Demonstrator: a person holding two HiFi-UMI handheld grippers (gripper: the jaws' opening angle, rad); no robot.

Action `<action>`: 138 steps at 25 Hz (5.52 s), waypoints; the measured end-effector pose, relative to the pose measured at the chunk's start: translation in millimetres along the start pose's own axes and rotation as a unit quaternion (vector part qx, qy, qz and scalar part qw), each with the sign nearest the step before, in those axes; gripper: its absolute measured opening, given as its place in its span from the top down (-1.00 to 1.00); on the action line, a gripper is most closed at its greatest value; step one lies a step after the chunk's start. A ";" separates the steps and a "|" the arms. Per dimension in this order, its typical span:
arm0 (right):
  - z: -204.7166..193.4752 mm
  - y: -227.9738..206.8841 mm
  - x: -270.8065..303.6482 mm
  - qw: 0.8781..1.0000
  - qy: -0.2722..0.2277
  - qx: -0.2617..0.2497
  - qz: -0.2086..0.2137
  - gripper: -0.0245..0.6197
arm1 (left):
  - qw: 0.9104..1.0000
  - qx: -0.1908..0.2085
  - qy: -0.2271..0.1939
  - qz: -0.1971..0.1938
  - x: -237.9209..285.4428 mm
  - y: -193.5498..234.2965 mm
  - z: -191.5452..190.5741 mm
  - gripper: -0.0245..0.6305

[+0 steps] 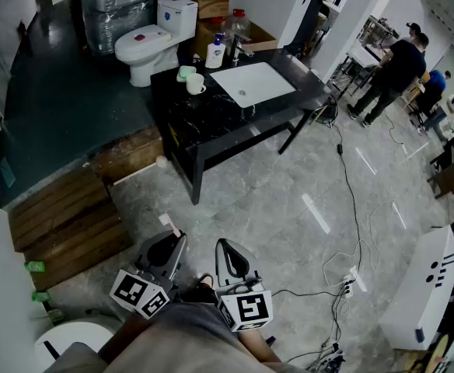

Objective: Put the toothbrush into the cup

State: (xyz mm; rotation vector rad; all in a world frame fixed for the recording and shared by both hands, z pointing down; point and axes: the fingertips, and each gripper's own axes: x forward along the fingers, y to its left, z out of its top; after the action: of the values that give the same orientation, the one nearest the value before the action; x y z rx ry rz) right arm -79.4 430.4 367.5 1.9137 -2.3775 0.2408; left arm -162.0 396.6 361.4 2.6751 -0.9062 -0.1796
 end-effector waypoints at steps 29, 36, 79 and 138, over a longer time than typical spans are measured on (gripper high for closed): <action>-18.5 -77.9 1.0 0.998 0.016 0.028 0.056 0.90 | 1.000 0.005 0.024 0.017 72.5 -32.7 -31.9 0.78; -14.2 -93.5 21.7 0.998 0.020 0.021 0.049 0.90 | 1.000 0.001 0.018 0.009 98.8 -16.8 -26.1 0.78; 35.4 -72.3 294.6 0.998 0.036 -0.008 0.060 0.90 | 1.000 -0.013 -0.003 -0.024 212.7 210.6 67.1 0.78; 75.3 -247.6 499.1 0.983 0.038 0.004 0.178 0.90 | 0.997 0.005 -0.026 0.070 460.0 308.6 102.6 0.78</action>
State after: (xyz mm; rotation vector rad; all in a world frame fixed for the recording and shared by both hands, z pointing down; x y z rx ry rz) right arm 56.8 -114.5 391.2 1.4372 -2.6527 0.3383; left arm 4.0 -141.8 357.4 2.6143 -1.1085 -0.2153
